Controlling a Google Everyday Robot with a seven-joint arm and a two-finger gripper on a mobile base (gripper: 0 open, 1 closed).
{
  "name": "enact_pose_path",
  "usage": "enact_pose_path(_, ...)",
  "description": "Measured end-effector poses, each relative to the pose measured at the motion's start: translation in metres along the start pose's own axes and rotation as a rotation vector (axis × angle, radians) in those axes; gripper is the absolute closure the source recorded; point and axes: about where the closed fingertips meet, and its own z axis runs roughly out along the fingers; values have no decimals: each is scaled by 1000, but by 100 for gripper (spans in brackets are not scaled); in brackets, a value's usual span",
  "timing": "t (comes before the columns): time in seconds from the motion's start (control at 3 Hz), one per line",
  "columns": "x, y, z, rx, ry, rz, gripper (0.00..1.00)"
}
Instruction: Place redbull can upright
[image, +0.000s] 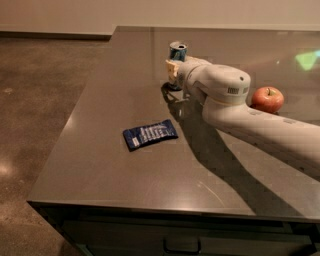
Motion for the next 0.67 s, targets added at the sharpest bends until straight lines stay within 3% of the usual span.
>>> enact_pose_path(0.67,-5,-9,0,2,29,12,36)
